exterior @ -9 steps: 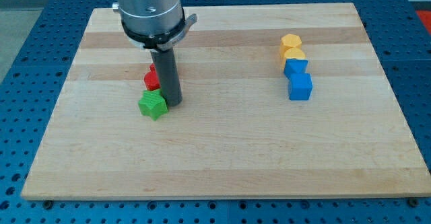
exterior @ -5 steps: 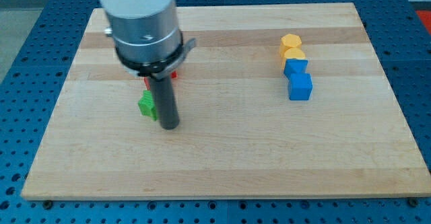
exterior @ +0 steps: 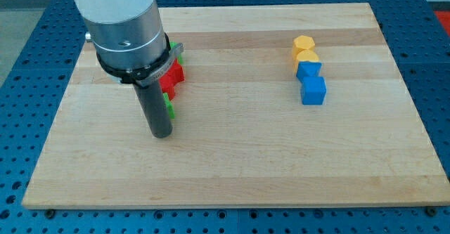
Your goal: Push the green star into the red circle
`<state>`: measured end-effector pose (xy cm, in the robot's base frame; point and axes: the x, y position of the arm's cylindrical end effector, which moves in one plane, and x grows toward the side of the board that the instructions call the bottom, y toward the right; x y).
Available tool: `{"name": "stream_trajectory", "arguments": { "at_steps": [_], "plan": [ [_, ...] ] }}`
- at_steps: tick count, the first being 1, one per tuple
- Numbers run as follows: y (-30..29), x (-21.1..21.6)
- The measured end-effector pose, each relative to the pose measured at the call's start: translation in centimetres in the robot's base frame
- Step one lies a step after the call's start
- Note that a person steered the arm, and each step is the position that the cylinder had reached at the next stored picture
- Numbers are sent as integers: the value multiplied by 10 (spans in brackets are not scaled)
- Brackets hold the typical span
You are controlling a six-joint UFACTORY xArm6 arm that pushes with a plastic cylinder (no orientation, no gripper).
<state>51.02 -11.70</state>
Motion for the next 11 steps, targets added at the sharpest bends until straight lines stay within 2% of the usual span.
{"name": "stream_trajectory", "arguments": {
  "at_steps": [4,7,8,11],
  "plan": [
    [0,-9],
    [68,-21],
    [77,-45],
    [77,-163]
  ]
}}
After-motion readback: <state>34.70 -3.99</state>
